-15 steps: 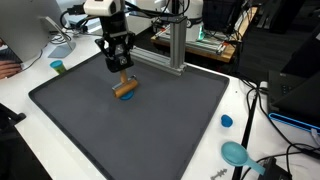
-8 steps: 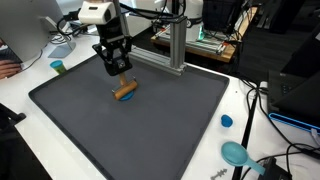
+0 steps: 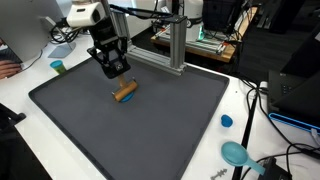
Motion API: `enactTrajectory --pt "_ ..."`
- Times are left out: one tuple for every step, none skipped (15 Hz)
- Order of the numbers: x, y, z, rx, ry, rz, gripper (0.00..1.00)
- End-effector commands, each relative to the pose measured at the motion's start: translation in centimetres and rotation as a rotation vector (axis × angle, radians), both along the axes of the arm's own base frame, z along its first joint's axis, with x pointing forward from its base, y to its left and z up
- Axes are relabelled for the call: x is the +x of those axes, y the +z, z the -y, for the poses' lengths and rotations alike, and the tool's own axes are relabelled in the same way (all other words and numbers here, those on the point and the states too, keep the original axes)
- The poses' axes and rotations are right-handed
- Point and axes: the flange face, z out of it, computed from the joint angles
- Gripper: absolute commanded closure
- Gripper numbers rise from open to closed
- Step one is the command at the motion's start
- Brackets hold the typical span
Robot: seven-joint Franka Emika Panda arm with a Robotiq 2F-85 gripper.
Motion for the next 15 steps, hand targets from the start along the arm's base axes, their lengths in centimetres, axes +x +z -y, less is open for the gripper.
enactTrajectory --pt "-0.1 -4.0 0.3 0.121 0.042 -0.024 0.78" --pt "-0.4 -4.3 0.7 0.135 0.057 -0.024 0.78" --pt "-0.9 -4.7 1.3 0.150 0.071 -0.023 0.78" --pt "-1.3 -5.2 1.8 0.164 0.081 -0.027 0.78" --pt "-1.5 -5.5 2.4 0.177 0.093 -0.026 0.78" --pt "-1.7 -5.8 3.0 0.193 0.099 -0.024 0.78" --pt "-1.8 -6.1 3.7 0.213 0.096 -0.026 0.78" --pt "-1.9 -6.3 4.2 0.228 0.091 -0.030 0.78" --pt "-2.0 -6.5 4.6 0.238 0.083 -0.036 0.78" --pt "-2.0 -6.6 4.9 0.246 0.082 -0.035 0.78" --pt "-2.0 -6.6 5.0 0.250 0.078 -0.032 0.78" --pt "-2.0 -6.7 5.0 0.250 0.082 -0.030 0.78" --pt "-2.0 -6.8 4.9 0.253 0.086 -0.032 0.78" --pt "-2.0 -6.9 4.8 0.245 0.088 -0.033 0.78" --pt "-1.9 -6.9 4.8 0.237 0.080 -0.030 0.78"
